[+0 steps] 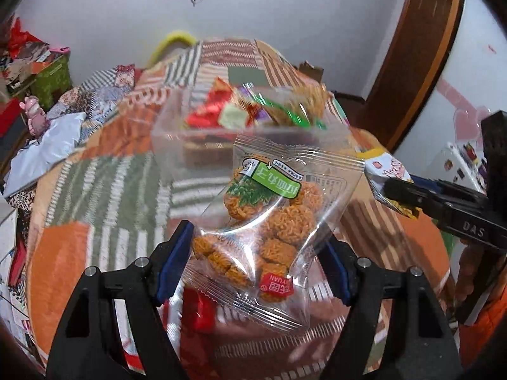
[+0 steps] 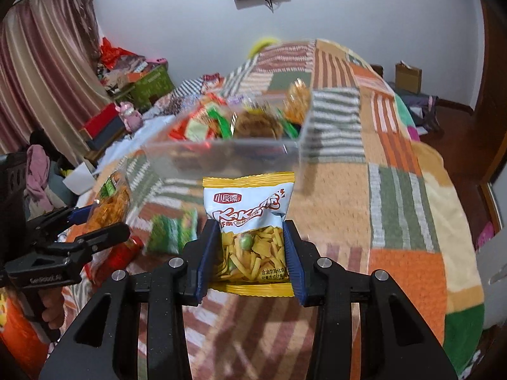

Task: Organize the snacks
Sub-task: 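Grasp the clear bag of orange crackers with the left tool while the right tool grasps the yellow Kakao bag, then carry both bags over the box and open both tools to release them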

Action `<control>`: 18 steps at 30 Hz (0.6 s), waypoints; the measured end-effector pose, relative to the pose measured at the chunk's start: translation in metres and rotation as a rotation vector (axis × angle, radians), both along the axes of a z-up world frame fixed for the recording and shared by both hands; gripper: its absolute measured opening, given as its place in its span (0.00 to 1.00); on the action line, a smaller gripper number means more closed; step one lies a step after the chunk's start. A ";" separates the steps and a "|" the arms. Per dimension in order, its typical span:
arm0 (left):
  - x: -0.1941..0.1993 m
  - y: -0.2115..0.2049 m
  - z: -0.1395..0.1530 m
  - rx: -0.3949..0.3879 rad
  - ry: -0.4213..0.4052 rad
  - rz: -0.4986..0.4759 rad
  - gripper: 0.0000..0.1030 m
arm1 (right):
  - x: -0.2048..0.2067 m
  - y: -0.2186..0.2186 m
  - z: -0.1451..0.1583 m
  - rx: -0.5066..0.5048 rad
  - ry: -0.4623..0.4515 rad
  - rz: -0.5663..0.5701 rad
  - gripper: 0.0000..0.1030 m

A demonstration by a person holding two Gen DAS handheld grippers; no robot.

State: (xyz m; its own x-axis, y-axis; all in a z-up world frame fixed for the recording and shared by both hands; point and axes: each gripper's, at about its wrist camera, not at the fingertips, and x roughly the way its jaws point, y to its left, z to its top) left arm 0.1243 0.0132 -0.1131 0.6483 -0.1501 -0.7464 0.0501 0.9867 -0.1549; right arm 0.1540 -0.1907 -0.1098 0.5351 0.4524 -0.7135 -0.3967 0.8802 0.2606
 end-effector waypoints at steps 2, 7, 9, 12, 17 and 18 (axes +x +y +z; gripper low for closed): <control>0.007 0.006 0.007 -0.008 -0.014 0.016 0.73 | 0.006 0.004 0.008 0.013 -0.019 0.002 0.36; 0.030 0.020 0.020 -0.011 -0.040 0.049 0.73 | 0.022 0.014 0.024 0.025 -0.063 0.010 0.36; 0.045 0.027 0.023 -0.012 -0.046 0.060 0.73 | 0.031 0.018 0.028 0.021 -0.081 0.009 0.36; 0.064 0.036 0.025 -0.008 -0.053 0.074 0.73 | 0.048 0.021 0.033 0.018 -0.094 0.004 0.36; 0.099 0.047 0.020 0.011 -0.052 0.089 0.73 | 0.075 0.022 0.037 0.018 -0.106 -0.016 0.37; 0.105 0.049 0.018 0.006 -0.048 0.090 0.73 | 0.078 0.023 0.038 0.017 -0.108 -0.019 0.37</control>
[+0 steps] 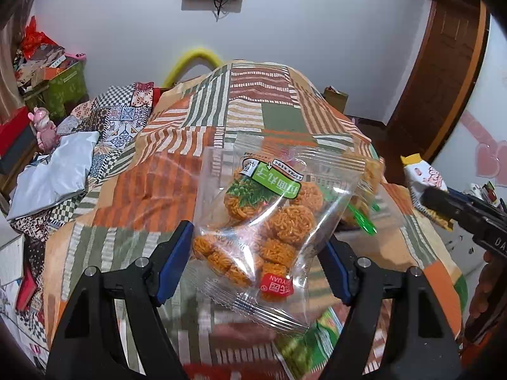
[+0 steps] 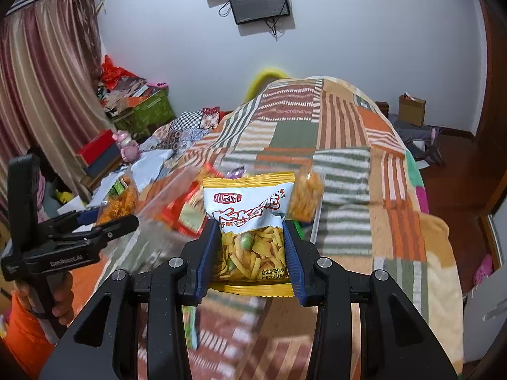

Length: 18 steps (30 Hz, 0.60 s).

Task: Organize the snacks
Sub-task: 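Carry both bags over the box and open both tools to release them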

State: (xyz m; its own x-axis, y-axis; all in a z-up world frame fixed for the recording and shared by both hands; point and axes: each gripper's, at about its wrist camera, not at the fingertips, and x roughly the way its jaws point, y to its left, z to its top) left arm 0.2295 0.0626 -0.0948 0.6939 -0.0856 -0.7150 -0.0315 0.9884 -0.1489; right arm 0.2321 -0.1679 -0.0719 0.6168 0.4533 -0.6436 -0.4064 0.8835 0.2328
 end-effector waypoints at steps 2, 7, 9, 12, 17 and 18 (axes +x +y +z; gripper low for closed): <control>0.013 0.005 -0.004 -0.017 0.010 0.003 0.73 | 0.012 0.003 0.000 -0.007 -0.003 -0.009 0.37; 0.043 0.015 -0.014 -0.040 0.026 0.003 0.73 | 0.035 0.012 -0.004 -0.016 0.009 -0.012 0.37; 0.052 0.017 -0.018 -0.044 0.035 0.000 0.73 | 0.044 0.016 -0.008 -0.021 0.016 -0.014 0.37; 0.065 0.019 -0.024 -0.050 0.051 0.003 0.73 | 0.058 0.023 -0.016 -0.021 0.038 -0.012 0.37; 0.079 0.021 -0.031 -0.065 0.066 0.012 0.73 | 0.079 0.035 -0.026 -0.030 0.062 -0.009 0.37; 0.080 0.022 -0.032 -0.067 0.068 0.014 0.73 | 0.082 0.037 -0.028 -0.032 0.067 -0.007 0.37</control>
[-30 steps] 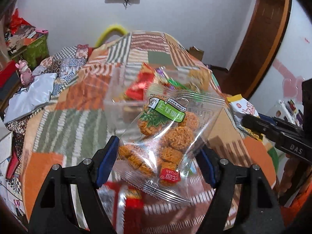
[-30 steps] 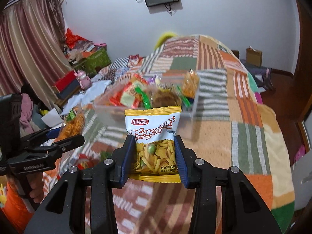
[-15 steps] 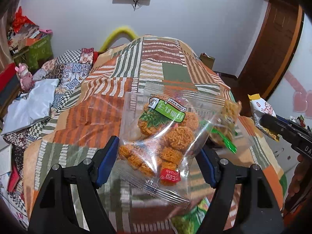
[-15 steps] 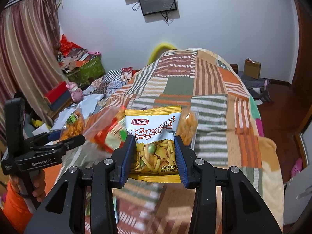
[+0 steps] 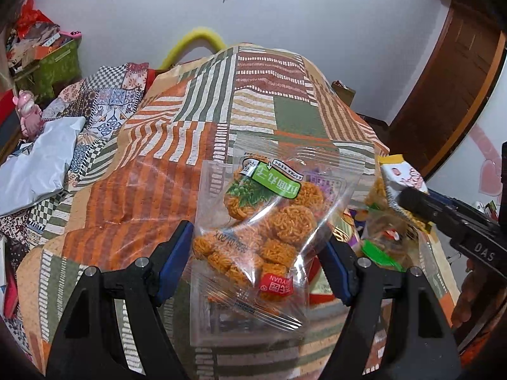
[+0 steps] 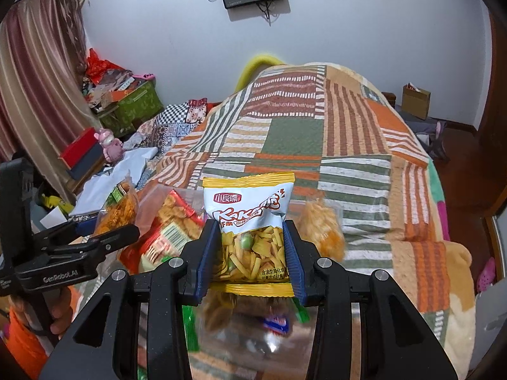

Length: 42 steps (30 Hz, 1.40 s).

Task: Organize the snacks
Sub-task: 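Carry both bags over the box and open both tools to release them, then grasp the red-and-silver bag with the left tool while the right tool grasps the green pea bag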

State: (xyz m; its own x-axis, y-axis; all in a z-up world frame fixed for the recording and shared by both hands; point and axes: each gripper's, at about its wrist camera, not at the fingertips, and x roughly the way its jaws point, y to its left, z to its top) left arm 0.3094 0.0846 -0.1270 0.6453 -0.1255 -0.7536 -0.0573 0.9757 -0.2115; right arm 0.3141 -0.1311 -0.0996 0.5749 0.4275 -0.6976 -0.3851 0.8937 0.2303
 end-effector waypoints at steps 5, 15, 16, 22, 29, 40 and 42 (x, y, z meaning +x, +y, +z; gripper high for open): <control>0.007 -0.002 -0.005 0.026 0.003 0.003 0.73 | 0.010 0.012 -0.009 -0.036 0.013 0.012 0.37; 0.014 -0.009 -0.008 0.084 0.027 -0.027 0.74 | 0.015 0.026 -0.026 -0.108 0.038 0.038 0.38; 0.014 -0.009 -0.007 0.082 0.030 -0.028 0.77 | 0.015 0.027 -0.026 -0.112 0.041 0.036 0.38; 0.008 -0.007 -0.003 0.052 0.032 -0.036 0.79 | 0.010 0.024 -0.017 -0.099 0.037 0.035 0.52; -0.015 -0.010 0.016 0.071 -0.011 -0.037 0.79 | -0.011 0.019 0.004 -0.098 -0.018 0.037 0.55; -0.083 -0.017 0.050 0.116 -0.060 -0.043 0.80 | -0.077 0.005 0.041 -0.058 -0.103 0.060 0.66; -0.095 -0.017 0.050 0.121 -0.052 -0.043 0.81 | -0.089 0.005 0.042 -0.052 -0.103 0.068 0.66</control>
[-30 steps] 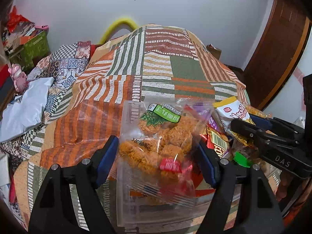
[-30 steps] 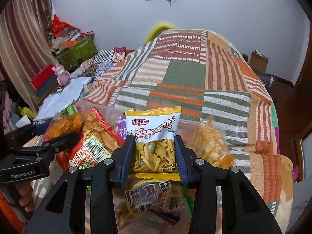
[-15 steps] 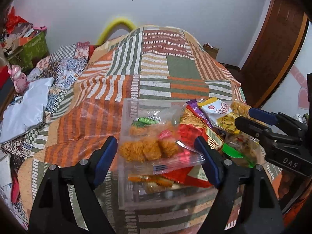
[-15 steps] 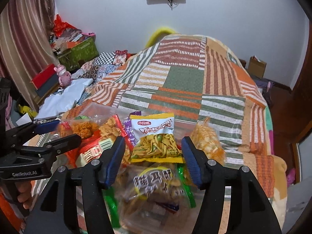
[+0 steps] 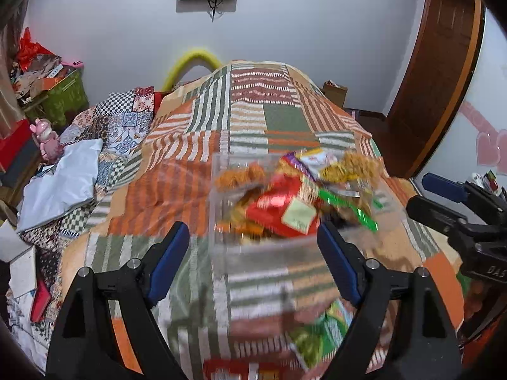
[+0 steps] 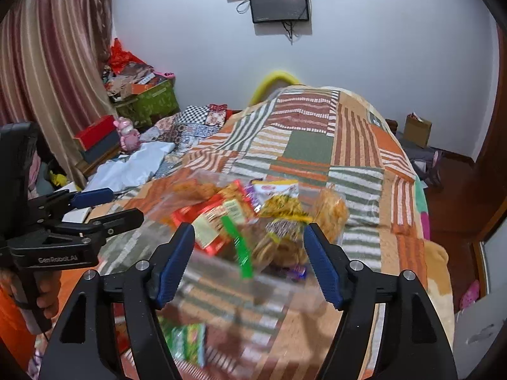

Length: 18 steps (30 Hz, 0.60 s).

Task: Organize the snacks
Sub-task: 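Grasp the red-and-silver bag with the left tool while the right tool grasps the green pea bag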

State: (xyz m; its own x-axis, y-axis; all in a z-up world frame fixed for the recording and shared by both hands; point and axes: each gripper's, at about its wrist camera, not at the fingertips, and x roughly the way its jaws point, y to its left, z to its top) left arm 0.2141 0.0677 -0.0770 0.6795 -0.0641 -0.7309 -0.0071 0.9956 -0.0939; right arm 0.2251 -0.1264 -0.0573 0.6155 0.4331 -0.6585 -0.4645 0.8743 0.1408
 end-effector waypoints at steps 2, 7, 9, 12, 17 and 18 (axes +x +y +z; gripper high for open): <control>-0.015 0.001 -0.003 0.002 0.014 0.001 0.82 | -0.011 0.000 -0.001 0.010 0.010 0.011 0.66; -0.047 0.003 -0.018 0.011 0.052 0.005 0.83 | -0.037 0.003 -0.013 -0.004 0.036 0.030 0.66; -0.060 0.006 -0.027 0.001 0.074 0.014 0.83 | -0.048 0.004 -0.020 0.000 0.057 0.040 0.66; -0.077 0.010 -0.044 -0.024 0.117 0.024 0.83 | -0.060 0.006 -0.030 0.001 0.085 0.051 0.66; -0.101 0.009 -0.074 -0.029 0.195 0.018 0.83 | -0.080 0.007 -0.044 -0.014 0.117 0.056 0.66; -0.104 0.009 -0.078 -0.032 0.203 0.018 0.83 | -0.083 0.007 -0.047 -0.012 0.128 0.059 0.66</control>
State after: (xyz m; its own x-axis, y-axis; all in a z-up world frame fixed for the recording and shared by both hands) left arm 0.1097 0.0767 -0.1546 0.5193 -0.0791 -0.8509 -0.0466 0.9916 -0.1206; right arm 0.1424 -0.1196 -0.1039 0.5001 0.4570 -0.7355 -0.4938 0.8483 0.1914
